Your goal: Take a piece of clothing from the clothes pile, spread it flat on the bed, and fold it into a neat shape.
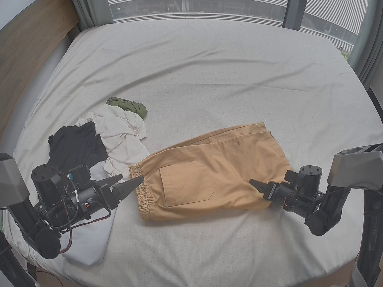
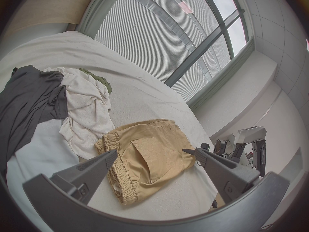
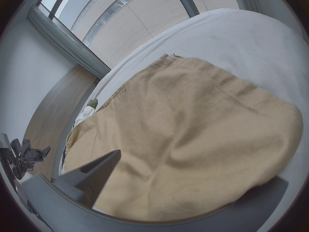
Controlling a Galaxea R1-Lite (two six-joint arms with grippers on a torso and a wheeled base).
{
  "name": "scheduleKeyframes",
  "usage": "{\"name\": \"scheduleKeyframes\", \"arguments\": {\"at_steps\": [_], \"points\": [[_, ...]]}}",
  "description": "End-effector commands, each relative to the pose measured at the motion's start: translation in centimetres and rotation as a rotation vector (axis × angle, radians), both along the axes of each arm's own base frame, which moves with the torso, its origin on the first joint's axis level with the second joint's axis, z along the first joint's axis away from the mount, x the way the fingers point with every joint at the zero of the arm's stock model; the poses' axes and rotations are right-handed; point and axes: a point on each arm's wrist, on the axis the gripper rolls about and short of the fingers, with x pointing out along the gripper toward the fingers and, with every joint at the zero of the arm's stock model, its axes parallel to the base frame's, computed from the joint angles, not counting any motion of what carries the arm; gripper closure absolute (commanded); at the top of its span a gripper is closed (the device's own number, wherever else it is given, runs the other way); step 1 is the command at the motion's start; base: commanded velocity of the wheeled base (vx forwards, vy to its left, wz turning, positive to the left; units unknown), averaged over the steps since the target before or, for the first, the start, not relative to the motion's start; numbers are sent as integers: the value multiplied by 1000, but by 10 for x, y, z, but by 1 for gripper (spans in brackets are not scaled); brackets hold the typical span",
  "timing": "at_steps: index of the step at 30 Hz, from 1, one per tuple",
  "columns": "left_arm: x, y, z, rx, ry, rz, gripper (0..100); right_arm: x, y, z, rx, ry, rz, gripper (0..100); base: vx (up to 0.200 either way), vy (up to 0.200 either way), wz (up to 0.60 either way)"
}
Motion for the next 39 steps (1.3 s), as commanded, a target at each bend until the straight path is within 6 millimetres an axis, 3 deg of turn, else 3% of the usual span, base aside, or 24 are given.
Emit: {"name": "scheduleKeyframes", "arguments": {"at_steps": [1, 9, 10, 16, 32, 39], "points": [[0, 0, 0, -1, -1, 1, 0, 15, -3, 3, 4, -15, -29, 0, 0, 0, 0], [0, 1, 1, -1, -2, 3, 0, 36, 5, 9, 40, -26, -78, 0, 0, 0, 0], [0, 0, 1, -1, -4, 1, 0, 37, 5, 5, 34, -18, -89, 100, 0, 0, 0], [0, 1, 1, -1, -2, 3, 0, 30, -1, -2, 25, 13, -101, 100, 0, 0, 0], [-1, 0, 1, -2, 0, 1, 0, -17, -12, 39, 19, -9, -95, 100, 0, 0, 0], [-1, 0, 1, -2, 0, 1, 0, -21, -19, 35, -14, 5, -100, 100, 0, 0, 0]]}}
